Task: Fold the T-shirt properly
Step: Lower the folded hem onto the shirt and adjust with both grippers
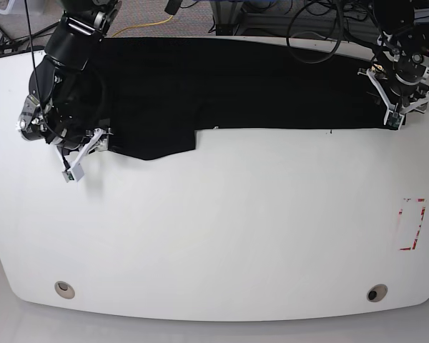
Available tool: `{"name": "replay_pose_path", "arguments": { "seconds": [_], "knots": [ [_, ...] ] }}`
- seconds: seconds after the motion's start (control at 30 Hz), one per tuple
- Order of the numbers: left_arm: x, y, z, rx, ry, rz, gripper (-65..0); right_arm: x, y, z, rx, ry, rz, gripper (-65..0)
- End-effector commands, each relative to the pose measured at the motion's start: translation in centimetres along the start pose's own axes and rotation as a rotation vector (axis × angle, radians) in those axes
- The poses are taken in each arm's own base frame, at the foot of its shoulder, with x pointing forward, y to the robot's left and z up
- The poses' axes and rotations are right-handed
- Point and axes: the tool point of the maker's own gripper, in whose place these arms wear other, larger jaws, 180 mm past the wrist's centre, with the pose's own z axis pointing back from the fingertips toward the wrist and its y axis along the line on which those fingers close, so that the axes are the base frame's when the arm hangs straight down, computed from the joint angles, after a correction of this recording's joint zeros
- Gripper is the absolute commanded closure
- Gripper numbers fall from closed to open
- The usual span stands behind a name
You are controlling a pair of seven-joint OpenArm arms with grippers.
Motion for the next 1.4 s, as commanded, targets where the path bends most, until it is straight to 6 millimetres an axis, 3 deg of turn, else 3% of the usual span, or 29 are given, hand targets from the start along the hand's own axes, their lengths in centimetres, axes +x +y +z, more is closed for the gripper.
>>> {"name": "replay_pose_path", "arguments": {
  "seconds": [0.0,0.03,0.2,0.23,0.43,0.57,0.77,0.87,1.0,1.23,1.37],
  "knots": [
    [0.6,0.8,0.4,0.024,-0.023,-0.005,-37.2,1.7,-0.2,0.3,0.006,-0.034,0.021,-45.8],
    [0.6,0.8,0.4,0.024,-0.023,-0.005,-37.2,1.7,0.0,0.2,0.011,-0.031,0.025,-42.8],
    [0.4,0.7,0.1,0.018,-0.016,-0.004,-37.2,2.5,0.4,0.8,0.004,-0.058,0.054,-4.0],
    [0.2,0.5,0.0,0.012,-0.01,-0.001,-37.2,2.8,0.5,1.0,0.002,-0.066,0.063,0.0],
    [-1.8,-0.5,-1.4,-0.036,0.048,0.023,-37.2,3.8,0.5,4.5,-0.088,-0.128,0.151,0.0],
    [-2.1,-0.7,-1.6,-0.043,0.055,0.026,-37.2,2.9,0.2,7.2,-0.169,-0.115,0.195,0.0],
    [-2.0,-0.6,-1.6,-0.043,0.055,0.025,-37.2,0.0,1.8,9.3,-0.155,-0.117,0.235,0.0],
    [-1.1,-1.4,-1.9,-0.063,0.037,0.004,-37.2,-2.0,1.4,10.4,-0.162,-0.108,0.204,0.0],
    [-0.9,-1.4,-1.9,-0.064,0.034,0.001,-37.2,-4.5,1.1,10.6,-0.161,-0.067,0.165,0.0],
    [-0.5,-1.3,-2.0,-0.065,0.028,-0.019,-37.2,-6.7,-0.5,9.7,-0.176,0.008,0.116,0.0],
    [0.0,-1.0,-2.0,-0.057,0.018,-0.017,-37.2,-7.4,-2.3,9.6,-0.227,0.06,0.104,-8.6]
  ]
}}
